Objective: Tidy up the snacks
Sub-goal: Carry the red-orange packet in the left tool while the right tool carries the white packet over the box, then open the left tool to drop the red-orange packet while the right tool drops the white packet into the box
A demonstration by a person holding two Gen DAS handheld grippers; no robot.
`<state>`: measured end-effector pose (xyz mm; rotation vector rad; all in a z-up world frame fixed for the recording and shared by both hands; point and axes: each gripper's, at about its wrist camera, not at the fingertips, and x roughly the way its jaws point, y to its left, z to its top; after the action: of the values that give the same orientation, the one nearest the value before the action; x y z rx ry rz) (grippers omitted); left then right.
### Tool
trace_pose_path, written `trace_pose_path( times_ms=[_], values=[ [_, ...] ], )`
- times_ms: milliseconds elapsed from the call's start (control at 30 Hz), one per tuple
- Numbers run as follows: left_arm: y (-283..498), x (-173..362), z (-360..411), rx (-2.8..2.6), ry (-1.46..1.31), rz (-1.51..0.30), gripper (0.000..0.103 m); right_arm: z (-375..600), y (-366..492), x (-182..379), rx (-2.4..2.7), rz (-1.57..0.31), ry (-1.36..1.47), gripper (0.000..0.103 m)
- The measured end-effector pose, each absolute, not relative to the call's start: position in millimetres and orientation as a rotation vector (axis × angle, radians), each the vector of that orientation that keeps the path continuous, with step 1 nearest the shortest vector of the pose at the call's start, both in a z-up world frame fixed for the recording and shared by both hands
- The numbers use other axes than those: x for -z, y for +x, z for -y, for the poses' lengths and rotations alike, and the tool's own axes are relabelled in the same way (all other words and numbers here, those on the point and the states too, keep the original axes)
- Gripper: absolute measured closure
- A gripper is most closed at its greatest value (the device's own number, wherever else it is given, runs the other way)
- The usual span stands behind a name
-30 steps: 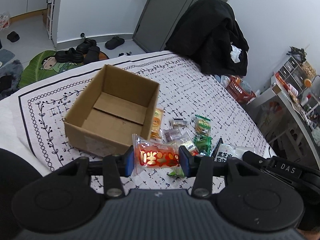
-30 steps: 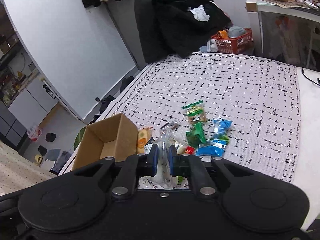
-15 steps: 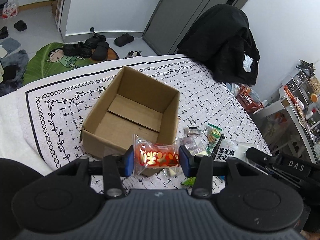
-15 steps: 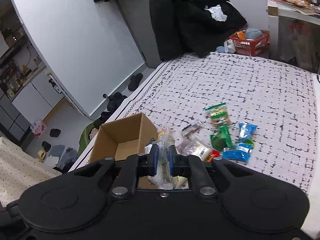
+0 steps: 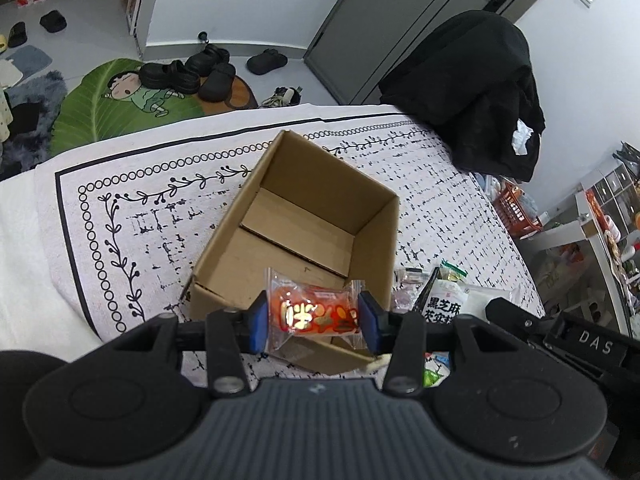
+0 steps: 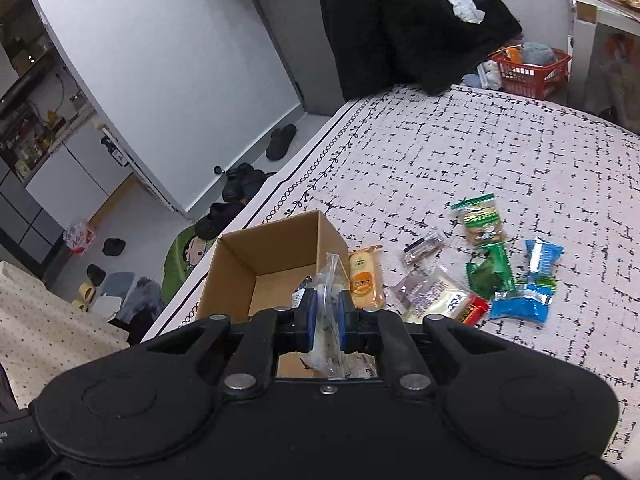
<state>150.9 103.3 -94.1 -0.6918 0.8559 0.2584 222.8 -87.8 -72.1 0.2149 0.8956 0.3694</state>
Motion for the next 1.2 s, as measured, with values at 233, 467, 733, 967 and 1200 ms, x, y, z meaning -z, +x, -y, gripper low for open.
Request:
trace_pose_path(
  times_ms=[233,467,733,967,1200],
  values=[
    [164.0,100.1,-118.4,-0.271,-0.715,-0.871,0.058,68.0,234.9,74.4,-0.384,-0.924,0.208,0.092],
    [176.5,104.5,-128.0,-0.296,-0.725,-0.882,0.057,50.6,244.4,78.0,-0.406,-0.944,0.186,0.092],
    [176.5,102.3,-144.0,-0.311,-0.756,-0.877,0.045,35.2,247.6,80.8,-0.426,-0.964,0.184,0.092],
    [165.3,93.9,-154.1,-0.341,-0.746,-0.879,0.033,25.1,244.2,78.2,-0.448,-0.968,0.197,0.086],
    [150.0,85.0,-154.6,-0.388,-0.724,-0.878,0.024,35.5,234.8,68.3,-0.430,-0.940,0.200,0.065]
  ],
)
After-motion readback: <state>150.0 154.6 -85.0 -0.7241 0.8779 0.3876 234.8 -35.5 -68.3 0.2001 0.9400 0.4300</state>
